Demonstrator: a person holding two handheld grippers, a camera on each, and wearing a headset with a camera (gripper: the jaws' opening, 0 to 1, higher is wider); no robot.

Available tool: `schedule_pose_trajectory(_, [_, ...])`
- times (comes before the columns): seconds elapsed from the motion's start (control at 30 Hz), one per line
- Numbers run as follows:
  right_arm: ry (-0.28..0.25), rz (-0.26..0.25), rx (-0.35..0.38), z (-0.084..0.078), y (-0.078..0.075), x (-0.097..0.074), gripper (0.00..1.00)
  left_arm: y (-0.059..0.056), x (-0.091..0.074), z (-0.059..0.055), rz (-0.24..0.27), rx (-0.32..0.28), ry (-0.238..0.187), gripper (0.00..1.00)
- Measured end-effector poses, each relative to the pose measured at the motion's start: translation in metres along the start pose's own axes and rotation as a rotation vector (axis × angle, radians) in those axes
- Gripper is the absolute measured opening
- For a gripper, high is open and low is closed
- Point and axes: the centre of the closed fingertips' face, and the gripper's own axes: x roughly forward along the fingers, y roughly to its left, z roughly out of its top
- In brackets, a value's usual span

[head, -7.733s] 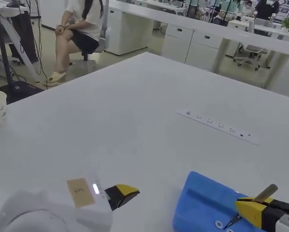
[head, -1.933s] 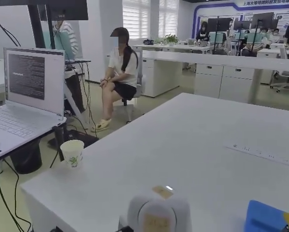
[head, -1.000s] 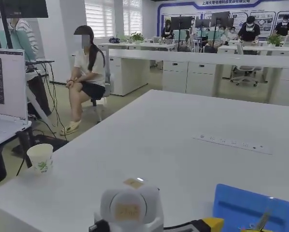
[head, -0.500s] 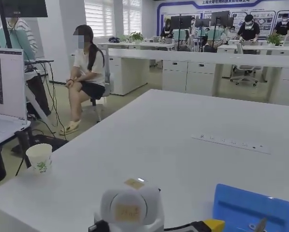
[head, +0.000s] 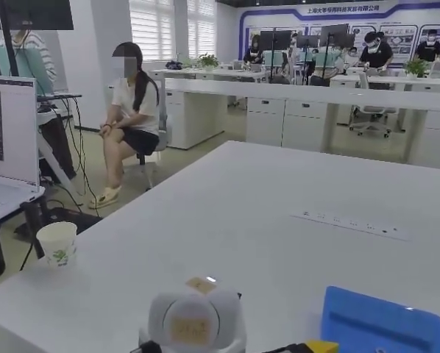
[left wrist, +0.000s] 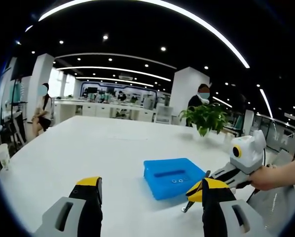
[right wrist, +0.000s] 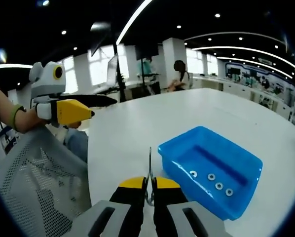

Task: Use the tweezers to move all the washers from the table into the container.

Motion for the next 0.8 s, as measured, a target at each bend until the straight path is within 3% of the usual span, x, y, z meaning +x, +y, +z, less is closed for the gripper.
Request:
schedule_pose_trajectory(0.23, [0.01, 0.013, -0.026, 0.001, 0.003, 0.004, 0.02, 0.002, -0.001, 0.001, 0.009, 0.0, -0.004, 0.84])
schedule_pose_trajectory(0.5, [0.017, -0.006, 0.017, -0.004, -0.002, -0.004, 0.02, 0.004, 0.0, 0.0, 0.022, 0.017, 0.0, 0.84])
schedule_pose_trajectory(0.67, [-0.003, -0.009, 0.043, 0.001, -0.006, -0.001, 0.02, 0.005, -0.001, 0.001, 0.026, 0.023, -0.003, 0.84])
schedule_pose_trajectory(0.8, [-0.059, -0.002, 0.088, 0.014, -0.009, -0.006, 0.02, 0.006, -0.002, 0.002, 0.03, 0.02, -0.009, 0.84])
